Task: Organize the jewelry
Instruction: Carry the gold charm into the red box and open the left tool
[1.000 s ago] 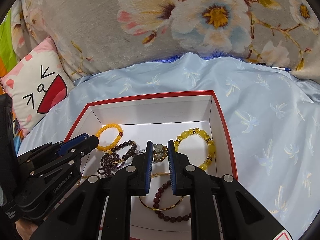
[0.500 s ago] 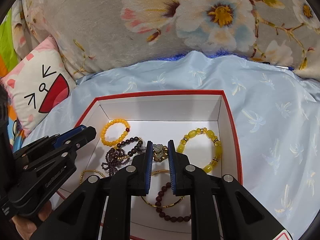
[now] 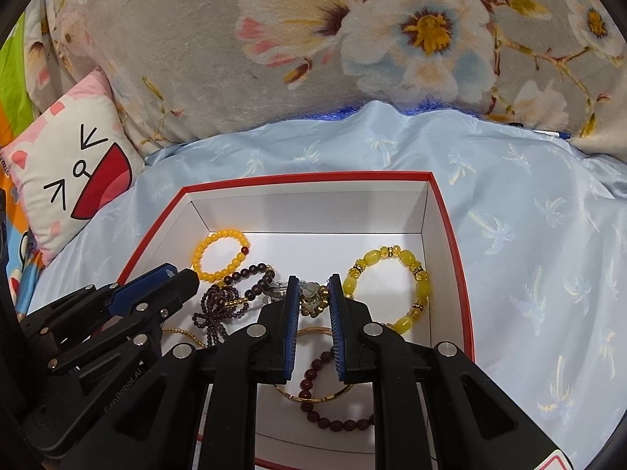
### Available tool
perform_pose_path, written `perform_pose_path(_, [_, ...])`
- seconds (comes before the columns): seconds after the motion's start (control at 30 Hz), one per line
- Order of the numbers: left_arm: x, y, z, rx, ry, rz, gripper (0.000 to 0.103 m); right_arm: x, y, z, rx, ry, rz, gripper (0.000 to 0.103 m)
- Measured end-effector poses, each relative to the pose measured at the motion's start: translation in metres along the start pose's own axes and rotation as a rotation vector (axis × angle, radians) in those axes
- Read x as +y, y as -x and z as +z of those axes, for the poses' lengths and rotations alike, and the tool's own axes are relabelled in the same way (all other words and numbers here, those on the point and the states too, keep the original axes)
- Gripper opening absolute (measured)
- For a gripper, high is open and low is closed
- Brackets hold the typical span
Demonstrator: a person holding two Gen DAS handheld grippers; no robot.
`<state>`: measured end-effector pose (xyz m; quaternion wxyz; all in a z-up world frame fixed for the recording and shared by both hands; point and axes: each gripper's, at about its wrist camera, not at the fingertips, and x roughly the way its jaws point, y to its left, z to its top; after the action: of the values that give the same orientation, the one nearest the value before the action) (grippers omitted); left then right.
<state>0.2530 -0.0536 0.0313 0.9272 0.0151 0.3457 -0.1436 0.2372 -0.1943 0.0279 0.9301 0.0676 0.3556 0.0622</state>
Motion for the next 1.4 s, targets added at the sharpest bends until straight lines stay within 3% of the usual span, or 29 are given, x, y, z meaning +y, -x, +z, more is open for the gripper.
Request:
perform_pose_path(1.03, [-0.0004, -0.0041, 0.0002, 0.000, -0.008, 0.006, 0.019, 0.0084, -0.0062, -0.0037, 0.011, 0.037, -0.011, 0.015])
perform_pose_path(1.4, [0.0024, -0.0005, 0.0008, -0.017, 0.003, 0.024, 0.019, 0.0087, -0.0007, -0.0022, -0.013, 0.044, -0.023, 0.023])
